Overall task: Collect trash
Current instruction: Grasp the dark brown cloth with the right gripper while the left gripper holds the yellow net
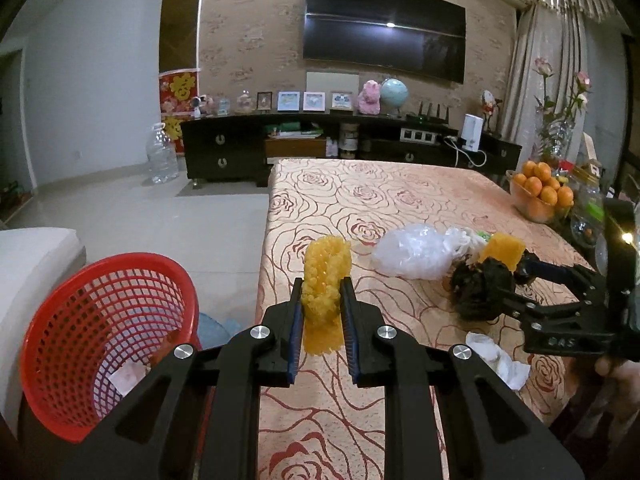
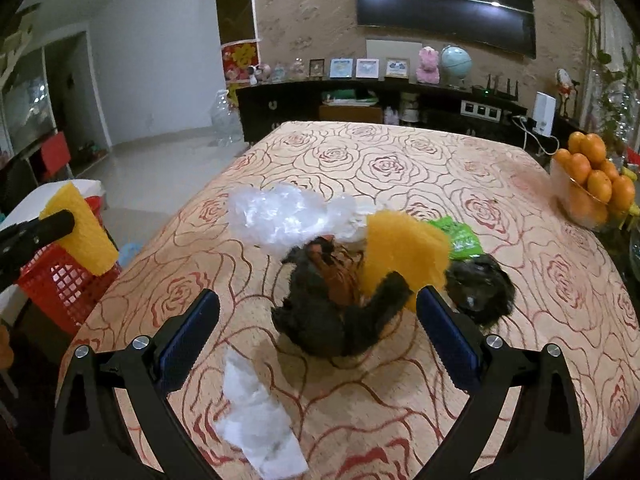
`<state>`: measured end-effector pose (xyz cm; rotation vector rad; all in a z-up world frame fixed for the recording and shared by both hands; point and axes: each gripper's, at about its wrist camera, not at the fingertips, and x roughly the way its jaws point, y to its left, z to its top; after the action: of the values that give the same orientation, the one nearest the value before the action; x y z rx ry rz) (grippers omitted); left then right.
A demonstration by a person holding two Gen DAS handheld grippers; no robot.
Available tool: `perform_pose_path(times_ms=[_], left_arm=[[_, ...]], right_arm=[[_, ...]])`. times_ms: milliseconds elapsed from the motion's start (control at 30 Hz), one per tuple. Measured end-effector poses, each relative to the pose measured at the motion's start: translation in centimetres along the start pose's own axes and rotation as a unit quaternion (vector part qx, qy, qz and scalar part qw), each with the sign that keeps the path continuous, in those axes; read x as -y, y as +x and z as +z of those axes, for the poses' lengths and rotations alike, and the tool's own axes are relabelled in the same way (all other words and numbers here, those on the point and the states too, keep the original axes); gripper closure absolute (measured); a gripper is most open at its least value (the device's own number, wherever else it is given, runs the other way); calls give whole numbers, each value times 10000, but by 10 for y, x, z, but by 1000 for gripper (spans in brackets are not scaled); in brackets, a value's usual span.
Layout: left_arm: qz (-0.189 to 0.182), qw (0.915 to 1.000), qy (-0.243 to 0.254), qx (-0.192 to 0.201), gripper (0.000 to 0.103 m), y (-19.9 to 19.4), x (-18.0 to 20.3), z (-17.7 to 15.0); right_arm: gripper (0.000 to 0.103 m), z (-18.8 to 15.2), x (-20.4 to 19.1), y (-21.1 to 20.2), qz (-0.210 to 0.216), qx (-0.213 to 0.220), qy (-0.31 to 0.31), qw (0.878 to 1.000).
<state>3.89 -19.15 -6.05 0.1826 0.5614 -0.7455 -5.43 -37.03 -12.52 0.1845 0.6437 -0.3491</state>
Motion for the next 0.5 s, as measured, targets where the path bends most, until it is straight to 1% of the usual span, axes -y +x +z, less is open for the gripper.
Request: perform_pose_path(times_ms=[100,267,400,500], left_arm=[[4,10000,-6,-16,86,1,0,-1],[39,10000,3,-39,86,2,-1,-3],[70,10000,14,-42,86,3,-1,-4],[76,10000,30,-39,86,3,-1,-4]], right_arm=[[8,4,-5,15,-122,-93,-68,9999],[20,2,-5,40,-216,-454,-93,9987],[31,-2,-4,48,-256,-644,-96,9975],[44,-4,-2,51,-265,-733,-116,9969]])
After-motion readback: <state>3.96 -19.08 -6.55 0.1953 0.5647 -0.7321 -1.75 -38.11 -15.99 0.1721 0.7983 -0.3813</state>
